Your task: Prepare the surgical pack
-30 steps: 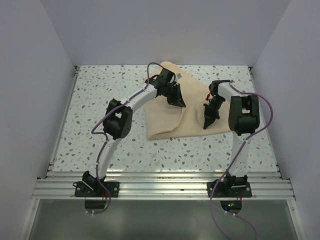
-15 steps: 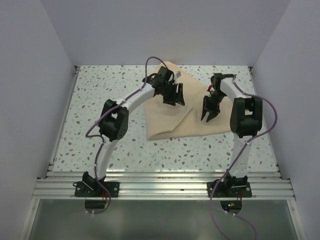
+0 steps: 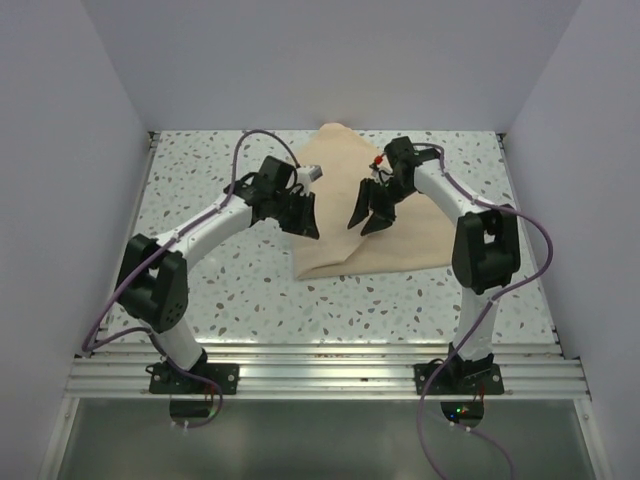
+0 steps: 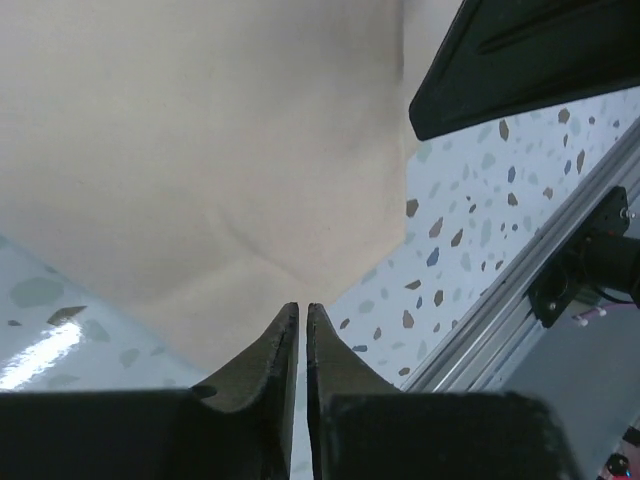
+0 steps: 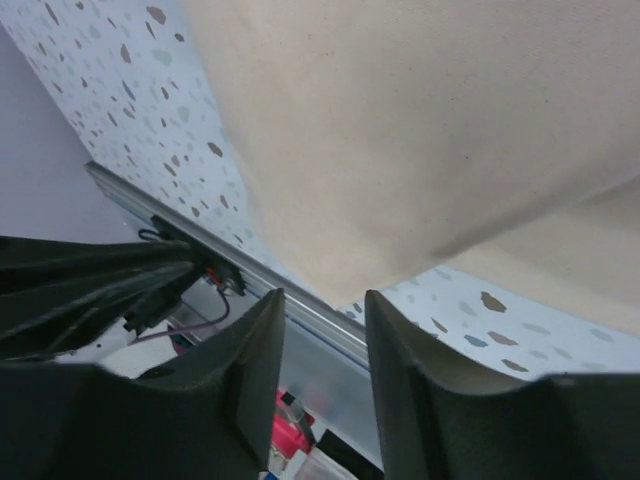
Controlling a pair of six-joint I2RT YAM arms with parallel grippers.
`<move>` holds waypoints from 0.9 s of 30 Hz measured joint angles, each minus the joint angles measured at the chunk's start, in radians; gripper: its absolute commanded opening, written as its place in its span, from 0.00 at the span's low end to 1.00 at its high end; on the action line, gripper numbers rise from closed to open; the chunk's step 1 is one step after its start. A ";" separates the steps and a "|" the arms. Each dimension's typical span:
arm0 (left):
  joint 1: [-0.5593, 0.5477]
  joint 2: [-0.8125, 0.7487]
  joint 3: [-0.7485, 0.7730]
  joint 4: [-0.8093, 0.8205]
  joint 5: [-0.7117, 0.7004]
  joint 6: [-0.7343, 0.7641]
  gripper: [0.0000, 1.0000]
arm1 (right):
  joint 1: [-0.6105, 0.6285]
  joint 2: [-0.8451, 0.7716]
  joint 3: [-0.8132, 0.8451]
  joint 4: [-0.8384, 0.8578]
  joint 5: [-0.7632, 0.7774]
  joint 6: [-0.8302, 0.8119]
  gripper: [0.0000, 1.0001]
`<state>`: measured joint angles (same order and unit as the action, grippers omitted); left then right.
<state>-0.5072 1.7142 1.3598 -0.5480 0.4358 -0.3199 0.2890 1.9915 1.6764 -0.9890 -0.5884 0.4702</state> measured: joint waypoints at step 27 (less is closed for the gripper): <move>-0.006 0.172 -0.165 0.089 0.200 0.026 0.00 | 0.119 0.120 -0.172 0.117 -0.129 0.031 0.00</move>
<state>-0.5137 1.8858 1.1946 -0.4587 0.6353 -0.2935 0.4076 2.1113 1.5040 -0.8719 -0.7174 0.5011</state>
